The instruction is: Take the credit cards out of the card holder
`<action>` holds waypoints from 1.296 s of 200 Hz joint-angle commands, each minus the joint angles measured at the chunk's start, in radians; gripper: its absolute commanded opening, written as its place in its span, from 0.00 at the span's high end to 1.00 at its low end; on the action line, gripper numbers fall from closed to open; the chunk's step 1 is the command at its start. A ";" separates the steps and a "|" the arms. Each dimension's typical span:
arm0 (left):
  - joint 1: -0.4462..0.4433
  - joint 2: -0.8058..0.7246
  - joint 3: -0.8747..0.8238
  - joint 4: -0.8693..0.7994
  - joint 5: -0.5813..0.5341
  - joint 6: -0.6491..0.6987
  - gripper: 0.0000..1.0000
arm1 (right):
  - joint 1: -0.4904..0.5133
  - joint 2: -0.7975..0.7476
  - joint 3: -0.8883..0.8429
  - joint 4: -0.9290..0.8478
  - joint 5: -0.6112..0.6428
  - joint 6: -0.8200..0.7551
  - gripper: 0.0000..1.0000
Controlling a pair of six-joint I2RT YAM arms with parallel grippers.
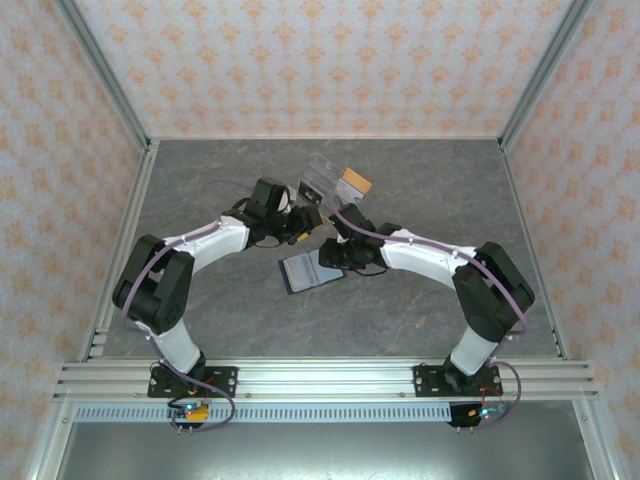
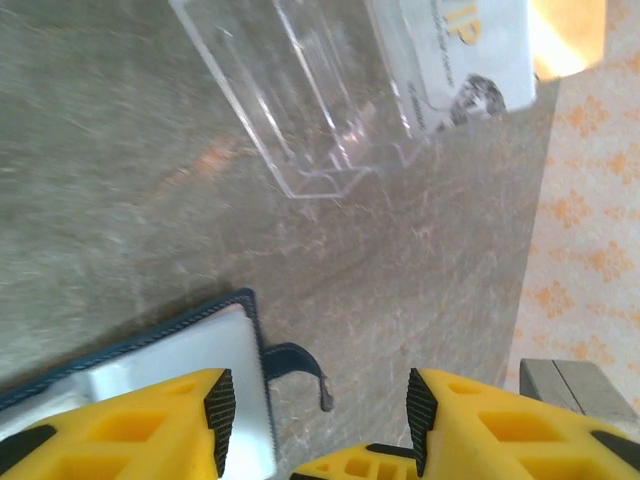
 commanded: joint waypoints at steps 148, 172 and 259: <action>0.023 -0.117 -0.245 -0.076 -0.080 0.007 0.42 | 0.012 0.235 0.166 -0.185 0.051 -0.017 0.60; 0.022 -0.103 -0.238 -0.080 -0.079 0.008 0.41 | 0.012 0.240 0.169 -0.190 0.054 -0.018 0.60; 0.017 -0.054 -0.220 -0.053 -0.052 0.008 0.42 | 0.012 0.253 0.178 -0.196 0.046 -0.009 0.61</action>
